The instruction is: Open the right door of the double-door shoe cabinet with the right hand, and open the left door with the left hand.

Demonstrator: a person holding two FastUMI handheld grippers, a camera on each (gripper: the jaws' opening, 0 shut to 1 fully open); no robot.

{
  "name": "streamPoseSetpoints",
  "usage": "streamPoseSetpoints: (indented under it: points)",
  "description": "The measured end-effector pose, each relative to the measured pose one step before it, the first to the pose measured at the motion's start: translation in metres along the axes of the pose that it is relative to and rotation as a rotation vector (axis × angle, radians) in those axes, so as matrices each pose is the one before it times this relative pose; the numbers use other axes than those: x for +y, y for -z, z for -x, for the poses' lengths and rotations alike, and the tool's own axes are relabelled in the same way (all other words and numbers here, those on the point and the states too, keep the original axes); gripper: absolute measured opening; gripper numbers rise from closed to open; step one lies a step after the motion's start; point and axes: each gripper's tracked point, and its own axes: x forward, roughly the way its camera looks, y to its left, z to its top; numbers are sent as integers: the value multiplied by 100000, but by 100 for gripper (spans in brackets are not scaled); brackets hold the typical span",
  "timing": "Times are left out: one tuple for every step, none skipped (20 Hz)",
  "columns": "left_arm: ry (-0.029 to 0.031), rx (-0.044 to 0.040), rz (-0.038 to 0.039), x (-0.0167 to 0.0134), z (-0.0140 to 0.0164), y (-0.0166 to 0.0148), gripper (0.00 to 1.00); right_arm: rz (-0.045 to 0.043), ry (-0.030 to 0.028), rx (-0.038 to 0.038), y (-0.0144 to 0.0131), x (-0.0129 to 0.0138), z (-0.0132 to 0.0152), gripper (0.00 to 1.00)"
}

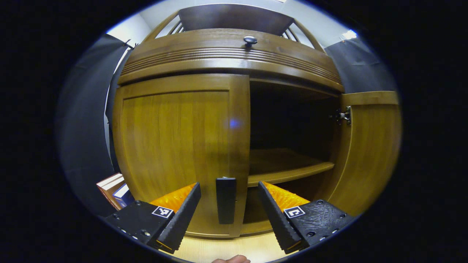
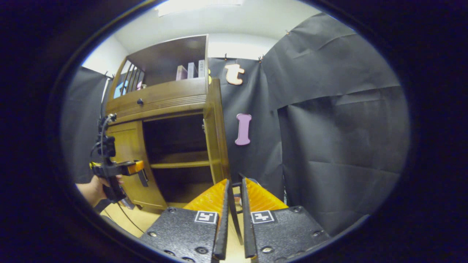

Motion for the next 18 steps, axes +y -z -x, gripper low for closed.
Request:
streamPoseSetpoints:
  points:
    - [-1877, 279, -473, 658, -581, 248, 94, 237, -951, -773, -257, 436, 108, 26]
    - [-1558, 1096, 315, 611, -551, 534, 93, 183, -1507, -471, -269, 521, 83, 34]
    - [-251, 2027, 1472, 244, -509, 858, 93, 452, -1329, -377, -137, 461, 142, 38]
    - [1896, 1833, 1100, -278, -478, 774, 82, 539, -1027, 116, -14, 454, 10, 43]
    - [-556, 1924, -227, 140, -727, 586, 93, 753, -1040, 653, 193, 299, 128, 46]
    - [-116, 504, -732, 213, -481, 446, 92, 654, -1193, 818, 212, 428, -78, 51]
    - [1197, 1567, -604, -63, -586, 585, 93, 534, -258, 773, 230, 368, -45, 53]
    - [864, -136, -30, -90, -340, 263, 89, 174, -219, 709, 159, 382, -192, 56]
    - [-3, -1067, -553, -15, 90, -116, 88, 251, 155, 967, 264, 173, -170, 59]
    - [-57, -1242, -721, -28, -198, 57, 88, 274, -795, 653, 121, 307, -117, 60]
    - [-19, -786, -692, 52, -160, 88, 87, 379, -57, 748, 269, 223, -121, 61]
    - [470, -953, -560, -165, 53, -147, 74, 246, -541, 502, 136, 230, -171, 62]
    - [512, -438, -314, -275, 94, -27, 66, 190, -253, 712, 287, 104, -180, 61]
    - [962, -518, 260, -396, -83, -132, 59, 73, -302, 531, 191, 60, -179, 61]
    - [1561, -590, 232, -553, 91, 15, 54, -4, -439, 471, 241, -20, 35, 62]
    - [1464, -2295, -182, -419, -218, -104, 41, 56, -76, 576, 190, -74, -11, 61]
    - [-479, -1309, 34, 25, 191, -167, 37, -165, -688, 366, 136, 35, 4, 61]
    - [-35, -101, 269, 77, 92, 8, 33, 18, -47, 699, 249, -63, -124, 61]
